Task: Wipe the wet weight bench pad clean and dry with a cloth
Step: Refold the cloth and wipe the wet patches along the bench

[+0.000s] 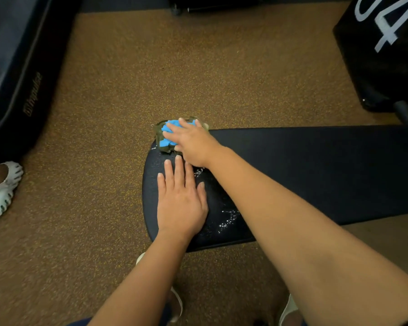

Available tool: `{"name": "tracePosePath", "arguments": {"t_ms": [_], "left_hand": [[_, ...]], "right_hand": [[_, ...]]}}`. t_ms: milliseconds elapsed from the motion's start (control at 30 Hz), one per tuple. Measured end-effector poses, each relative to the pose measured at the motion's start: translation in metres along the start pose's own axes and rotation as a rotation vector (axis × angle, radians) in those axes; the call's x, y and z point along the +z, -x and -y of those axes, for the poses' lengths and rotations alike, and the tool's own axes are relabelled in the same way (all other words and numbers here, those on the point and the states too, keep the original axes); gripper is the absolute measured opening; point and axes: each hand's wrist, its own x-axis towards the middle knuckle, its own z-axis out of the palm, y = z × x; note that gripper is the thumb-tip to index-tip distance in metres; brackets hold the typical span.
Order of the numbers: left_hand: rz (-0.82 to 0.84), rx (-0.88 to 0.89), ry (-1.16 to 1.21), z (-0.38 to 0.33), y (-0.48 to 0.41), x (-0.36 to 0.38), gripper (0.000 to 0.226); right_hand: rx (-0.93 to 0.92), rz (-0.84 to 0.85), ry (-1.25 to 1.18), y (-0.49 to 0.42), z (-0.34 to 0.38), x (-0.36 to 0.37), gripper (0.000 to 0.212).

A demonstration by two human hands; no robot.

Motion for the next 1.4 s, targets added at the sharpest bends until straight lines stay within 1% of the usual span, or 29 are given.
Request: {"name": "tracePosePath", "arguments": {"t_ms": [100,200,300,400,500,600,667,700,800,900,967,1067,1100,1167,1267,1333,1400], "left_hand": [[0.001,0.006,0.008,0.001,0.000,-0.001,0.063],[0.002,0.009,0.006,0.002,0.001,-0.001,0.063],[0.004,0.007,0.015,0.002,0.001,0.000,0.064],[-0.003,0.004,0.039,0.001,0.002,-0.002,0.064],[-0.020,0.029,0.021,0.002,0.008,-0.002,0.062],[-0.022,0.038,0.009,0.003,0.012,-0.001,0.061],[-0.030,0.034,0.012,0.002,0.012,-0.001,0.061],[-0.035,0.033,0.018,0.001,0.012,-0.001,0.060],[-0.038,0.029,0.044,0.001,0.013,-0.002,0.060],[-0.034,0.038,0.014,0.003,0.014,-0.002,0.059],[-0.025,0.045,0.005,0.002,0.013,-0.002,0.059],[-0.017,0.039,0.011,0.002,0.013,-0.001,0.060],[-0.013,0.038,0.023,0.002,0.013,-0.002,0.061],[-0.005,0.037,0.049,0.003,0.013,-0.002,0.061],[-0.015,0.037,0.034,0.003,0.014,-0.002,0.060],[-0.011,0.043,0.016,0.002,0.014,-0.002,0.060],[-0.014,0.042,0.009,0.001,0.014,-0.001,0.060]], "right_hand": [[-0.084,0.024,-0.108,0.010,-0.021,-0.005,0.049],[-0.020,0.032,-0.056,0.006,-0.025,-0.009,0.049],[0.035,0.034,0.028,-0.008,-0.002,-0.007,0.052],[-0.047,0.031,0.000,-0.008,0.005,-0.001,0.053],[-0.126,0.050,-0.097,0.004,-0.013,-0.005,0.051],[-0.067,0.031,-0.083,0.002,-0.018,-0.006,0.049],[-0.010,0.005,-0.016,-0.005,-0.001,-0.004,0.047],[-0.009,-0.004,0.001,-0.008,0.009,-0.002,0.047],[-0.105,0.023,-0.054,-0.009,0.021,0.002,0.048],[-0.168,0.062,-0.119,0.001,0.004,-0.005,0.045],[-0.123,0.041,-0.134,0.000,-0.003,-0.007,0.046],[-0.027,0.031,-0.088,-0.009,0.014,-0.008,0.049],[-0.032,0.047,-0.076,-0.011,0.022,-0.007,0.049],[-0.106,0.084,-0.090,-0.012,0.030,-0.003,0.047],[-0.199,0.103,-0.170,-0.005,0.014,-0.005,0.043],[-0.172,0.074,-0.208,-0.004,-0.003,-0.007,0.042],[-0.096,0.061,-0.186,-0.005,-0.006,-0.008,0.044]]}}
